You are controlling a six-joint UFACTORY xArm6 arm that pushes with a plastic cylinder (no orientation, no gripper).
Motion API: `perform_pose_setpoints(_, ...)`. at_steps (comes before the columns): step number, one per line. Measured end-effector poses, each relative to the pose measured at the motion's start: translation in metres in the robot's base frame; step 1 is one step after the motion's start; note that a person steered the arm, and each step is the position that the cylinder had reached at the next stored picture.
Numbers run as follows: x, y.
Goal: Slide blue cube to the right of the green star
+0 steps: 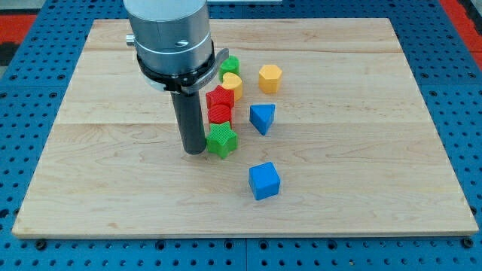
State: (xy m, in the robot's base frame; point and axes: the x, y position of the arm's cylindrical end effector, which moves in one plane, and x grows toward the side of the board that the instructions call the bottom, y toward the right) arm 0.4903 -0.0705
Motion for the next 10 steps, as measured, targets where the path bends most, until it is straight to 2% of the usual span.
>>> perform_pose_setpoints(1, 0.012, -0.008)
perform_pose_setpoints(2, 0.053, -0.027)
perform_pose_setpoints(3, 0.112, -0.02)
perform_pose_setpoints(4, 0.129, 0.006)
perform_pose_setpoints(5, 0.128, 0.033)
perform_pose_setpoints(6, 0.128, 0.097)
perform_pose_setpoints(9, 0.061, 0.111)
perform_pose_setpoints(10, 0.075, 0.107)
